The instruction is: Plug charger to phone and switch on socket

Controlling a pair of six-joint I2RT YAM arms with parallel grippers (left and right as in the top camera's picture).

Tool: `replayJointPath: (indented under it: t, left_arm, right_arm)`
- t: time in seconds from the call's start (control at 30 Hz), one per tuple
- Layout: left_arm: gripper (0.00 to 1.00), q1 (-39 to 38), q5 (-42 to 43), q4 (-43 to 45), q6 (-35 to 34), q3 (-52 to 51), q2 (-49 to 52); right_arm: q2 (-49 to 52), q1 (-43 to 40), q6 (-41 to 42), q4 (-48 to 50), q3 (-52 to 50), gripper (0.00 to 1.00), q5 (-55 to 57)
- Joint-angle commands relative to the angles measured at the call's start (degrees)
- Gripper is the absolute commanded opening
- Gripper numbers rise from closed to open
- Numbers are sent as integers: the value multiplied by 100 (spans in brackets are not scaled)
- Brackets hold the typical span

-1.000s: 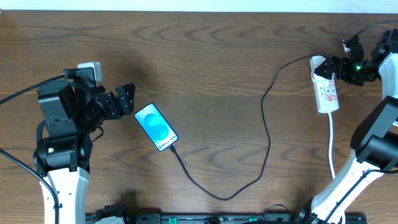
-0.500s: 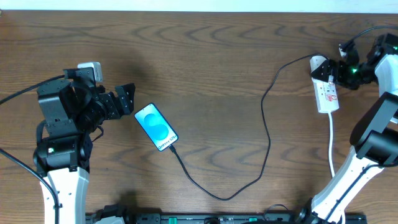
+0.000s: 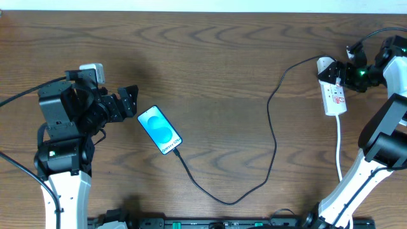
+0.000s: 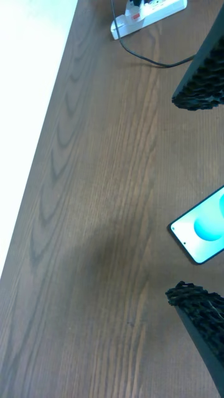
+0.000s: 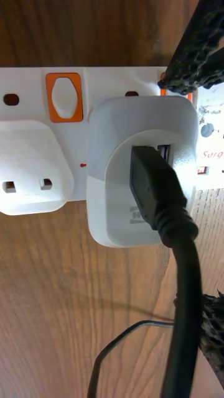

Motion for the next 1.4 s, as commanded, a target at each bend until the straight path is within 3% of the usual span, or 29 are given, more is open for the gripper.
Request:
replayJointPath:
  t: [0.0,1.37]
  left_arm:
    - [91,13,26,4,101,-15,11]
    - [91,13,26,4,101,-15,11]
  right_arm:
    - [57,57,83,-116,-48,99,-223]
    - [57,57,17,-225,-50,99,-728]
